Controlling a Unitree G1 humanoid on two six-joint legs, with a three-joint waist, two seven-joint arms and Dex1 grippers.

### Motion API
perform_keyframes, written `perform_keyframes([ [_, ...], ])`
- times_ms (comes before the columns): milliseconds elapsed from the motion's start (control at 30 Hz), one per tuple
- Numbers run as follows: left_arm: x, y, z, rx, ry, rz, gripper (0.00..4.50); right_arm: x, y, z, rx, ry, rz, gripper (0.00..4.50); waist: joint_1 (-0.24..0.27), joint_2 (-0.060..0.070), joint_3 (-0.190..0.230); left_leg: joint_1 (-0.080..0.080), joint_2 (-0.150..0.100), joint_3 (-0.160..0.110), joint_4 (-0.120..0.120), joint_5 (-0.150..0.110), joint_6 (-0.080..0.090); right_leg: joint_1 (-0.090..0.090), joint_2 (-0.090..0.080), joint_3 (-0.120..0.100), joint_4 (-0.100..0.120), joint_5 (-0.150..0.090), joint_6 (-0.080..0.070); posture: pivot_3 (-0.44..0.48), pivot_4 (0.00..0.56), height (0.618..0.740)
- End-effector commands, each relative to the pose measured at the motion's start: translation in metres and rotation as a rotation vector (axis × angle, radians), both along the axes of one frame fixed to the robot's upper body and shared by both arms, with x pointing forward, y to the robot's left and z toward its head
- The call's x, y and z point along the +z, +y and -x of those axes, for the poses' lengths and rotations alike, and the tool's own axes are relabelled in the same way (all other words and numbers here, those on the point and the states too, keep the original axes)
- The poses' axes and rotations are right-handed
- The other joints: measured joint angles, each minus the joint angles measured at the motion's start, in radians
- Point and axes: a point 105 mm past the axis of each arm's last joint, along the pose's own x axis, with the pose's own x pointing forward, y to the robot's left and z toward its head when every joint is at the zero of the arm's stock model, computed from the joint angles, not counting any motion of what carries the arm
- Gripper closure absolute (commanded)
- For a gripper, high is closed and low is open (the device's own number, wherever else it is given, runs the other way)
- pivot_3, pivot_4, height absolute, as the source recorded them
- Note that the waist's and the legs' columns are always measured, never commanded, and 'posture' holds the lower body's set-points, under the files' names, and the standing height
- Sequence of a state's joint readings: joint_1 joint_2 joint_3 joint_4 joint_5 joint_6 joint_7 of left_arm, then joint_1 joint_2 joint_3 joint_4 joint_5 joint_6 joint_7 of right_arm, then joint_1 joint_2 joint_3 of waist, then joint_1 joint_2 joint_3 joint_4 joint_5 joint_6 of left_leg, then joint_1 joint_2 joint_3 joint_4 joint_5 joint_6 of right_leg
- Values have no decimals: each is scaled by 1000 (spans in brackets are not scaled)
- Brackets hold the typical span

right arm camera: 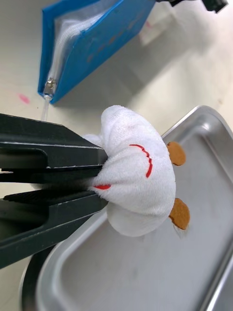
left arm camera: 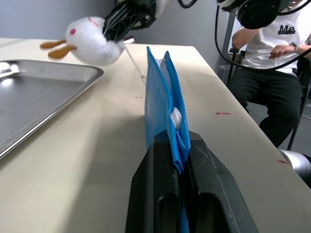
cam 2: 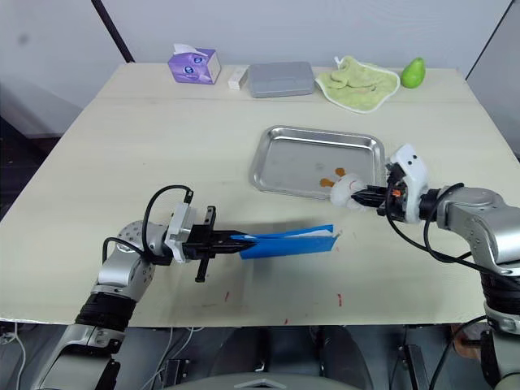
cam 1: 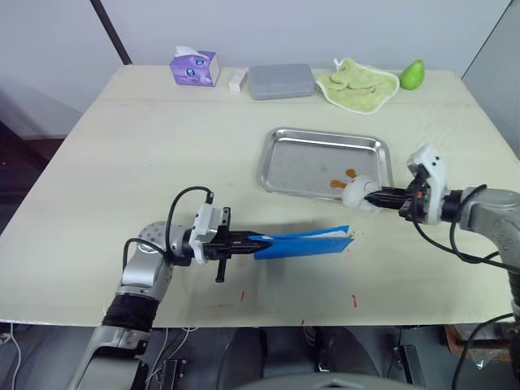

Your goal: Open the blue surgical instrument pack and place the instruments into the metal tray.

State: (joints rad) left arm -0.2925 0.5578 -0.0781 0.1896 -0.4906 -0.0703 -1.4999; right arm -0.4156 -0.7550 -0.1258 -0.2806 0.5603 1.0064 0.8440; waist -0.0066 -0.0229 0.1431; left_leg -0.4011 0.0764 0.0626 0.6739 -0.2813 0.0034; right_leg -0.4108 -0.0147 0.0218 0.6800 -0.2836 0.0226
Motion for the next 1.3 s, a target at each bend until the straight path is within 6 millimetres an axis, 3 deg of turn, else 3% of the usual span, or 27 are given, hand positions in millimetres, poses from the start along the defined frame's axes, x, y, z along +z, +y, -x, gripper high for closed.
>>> perform_keyframes([
  [33, -6, 8, 0, 16, 6, -48, 4500, 26, -15, 2, -72, -99, 2, 4485, 0, 0, 0, 0, 0, 0, 0, 0, 0, 0, 0, 0, 0, 0, 0, 0, 150, 740],
  [367, -7, 8, -1, 21, 2, -65, 4500, 48, -23, 15, -96, -141, -19, 4485, 4, 0, 0, 0, 0, 0, 0, 0, 0, 0, 0, 0, 0, 0, 0, 0, 150, 740],
  [600, -8, 9, -4, 23, 1, -75, 4500, 68, -7, 29, 4, -164, -90, 4485, 4, 0, 0, 0, 0, 0, 0, 0, 0, 0, 0, 0, 0, 0, 0, 0, 150, 740],
  [1133, -5, 3, -6, 13, -8, -81, 4500, 75, 16, 40, 111, -171, -132, 4485, 1, 0, 0, 0, 0, 0, 0, 0, 0, 0, 0, 0, 0, 0, 0, 0, 150, 740],
  [1300, -4, 1, -6, 8, -10, -82, 4500, 79, 31, 44, 171, -177, -152, 4485, -1, 0, 0, 0, 0, 0, 0, 0, 0, 0, 0, 0, 0, 0, 0, 0, 150, 740],
])
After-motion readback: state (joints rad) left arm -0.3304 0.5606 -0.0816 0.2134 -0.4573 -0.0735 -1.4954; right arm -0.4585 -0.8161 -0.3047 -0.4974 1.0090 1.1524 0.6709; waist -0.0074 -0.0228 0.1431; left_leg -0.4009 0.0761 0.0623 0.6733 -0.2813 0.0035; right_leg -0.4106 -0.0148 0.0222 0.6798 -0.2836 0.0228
